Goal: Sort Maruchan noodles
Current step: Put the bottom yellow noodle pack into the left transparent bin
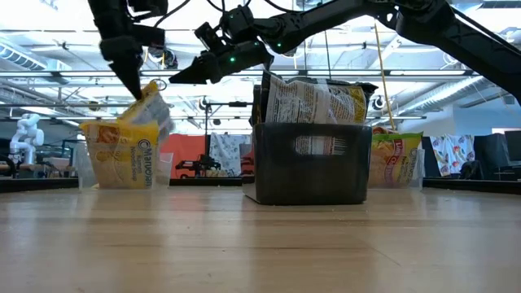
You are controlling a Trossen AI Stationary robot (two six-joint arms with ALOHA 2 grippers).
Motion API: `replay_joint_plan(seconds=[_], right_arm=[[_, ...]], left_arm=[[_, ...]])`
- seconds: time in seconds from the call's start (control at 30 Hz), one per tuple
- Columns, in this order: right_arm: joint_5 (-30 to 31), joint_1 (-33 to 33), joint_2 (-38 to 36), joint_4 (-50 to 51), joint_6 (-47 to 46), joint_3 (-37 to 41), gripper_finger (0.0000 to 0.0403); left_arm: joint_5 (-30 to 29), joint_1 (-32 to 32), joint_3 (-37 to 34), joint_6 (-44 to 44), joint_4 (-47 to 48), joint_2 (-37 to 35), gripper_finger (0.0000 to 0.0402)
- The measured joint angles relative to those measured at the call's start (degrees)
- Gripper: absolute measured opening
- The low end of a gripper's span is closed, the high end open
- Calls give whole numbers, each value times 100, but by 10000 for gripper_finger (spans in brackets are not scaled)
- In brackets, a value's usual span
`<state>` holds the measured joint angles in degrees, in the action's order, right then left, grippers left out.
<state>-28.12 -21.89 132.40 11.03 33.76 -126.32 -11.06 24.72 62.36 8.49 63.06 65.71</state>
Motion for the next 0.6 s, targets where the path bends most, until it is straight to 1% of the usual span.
replay_joint_plan(seconds=[0.2,0.3,0.43,0.6], right_arm=[[-7,0,0,0,-7,0,0],[-9,0,0,0,-7,0,0],[-12,0,0,0,-7,0,0],[-13,0,0,0,-7,-2,0]], left_arm=[[-706,108,1,-677,-34,28,0],[-747,208,1,-700,-32,32,0],[-756,355,1,-392,-34,33,0],[-751,551,-1,-622,-13,222,0]])
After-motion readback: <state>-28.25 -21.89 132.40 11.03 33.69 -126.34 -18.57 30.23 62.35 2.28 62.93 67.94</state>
